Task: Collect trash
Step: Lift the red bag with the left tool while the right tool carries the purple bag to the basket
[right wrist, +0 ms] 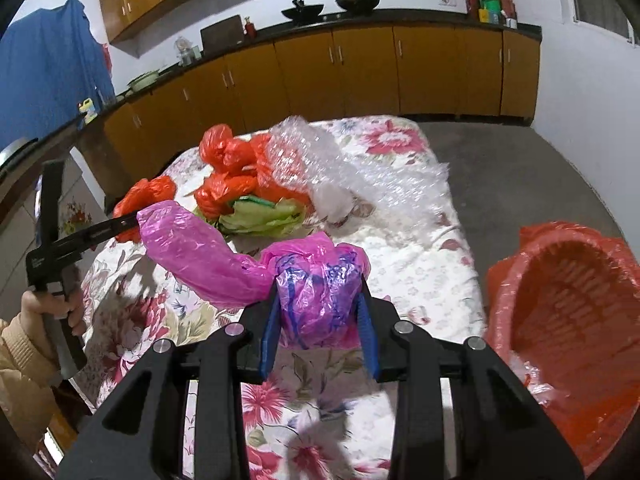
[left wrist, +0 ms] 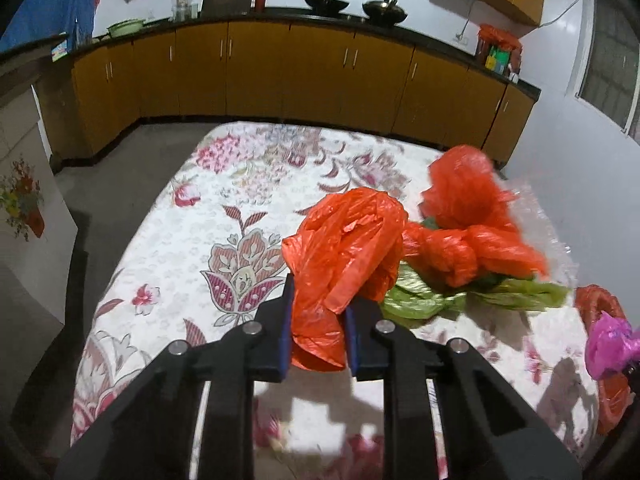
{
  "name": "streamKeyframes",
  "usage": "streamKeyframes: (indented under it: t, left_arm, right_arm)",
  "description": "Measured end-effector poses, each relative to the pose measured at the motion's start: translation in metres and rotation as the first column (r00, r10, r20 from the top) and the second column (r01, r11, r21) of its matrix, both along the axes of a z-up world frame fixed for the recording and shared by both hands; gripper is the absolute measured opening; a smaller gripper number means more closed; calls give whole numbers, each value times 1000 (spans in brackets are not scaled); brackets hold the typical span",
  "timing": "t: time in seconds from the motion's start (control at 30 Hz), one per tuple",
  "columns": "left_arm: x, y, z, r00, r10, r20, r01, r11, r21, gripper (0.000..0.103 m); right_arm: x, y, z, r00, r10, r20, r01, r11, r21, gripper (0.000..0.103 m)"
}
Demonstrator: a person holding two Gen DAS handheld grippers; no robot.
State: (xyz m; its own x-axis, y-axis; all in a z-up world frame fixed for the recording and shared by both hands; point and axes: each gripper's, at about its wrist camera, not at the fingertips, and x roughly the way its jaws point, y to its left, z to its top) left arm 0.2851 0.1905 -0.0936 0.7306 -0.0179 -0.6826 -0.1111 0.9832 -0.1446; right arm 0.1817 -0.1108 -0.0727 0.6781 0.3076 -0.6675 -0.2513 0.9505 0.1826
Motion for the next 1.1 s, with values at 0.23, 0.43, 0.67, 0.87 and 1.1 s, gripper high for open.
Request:
streamKeyframes:
  t: [0.23,0.43,0.67,0.87,1.1]
  left_arm:
    - [-25,-29,33,997,-54,62,57,998,-37,21]
    - [-41,-68,56,985,-137,103,144,987,-67,22]
    - [-55,-114,73,963,-236,131,247,966,-72,22]
    - [-62,-145,78,945,-293,141,307,948,-86,22]
    - [-67,-174,83,926,-345,151,361,929,-88,22]
  right_arm:
    - [-11,-24,17,997,-60,40,59,998,10,35]
    - [-25,-48,31,989,-119,83,119,993,8,35]
    - [-38,-74,45,973,-190,128,191,982,8,35]
    - [-46,-96,54,959,-244,145,244,970,18,35]
    - [-55,-120,58,938,-313,152,312,950,27,35]
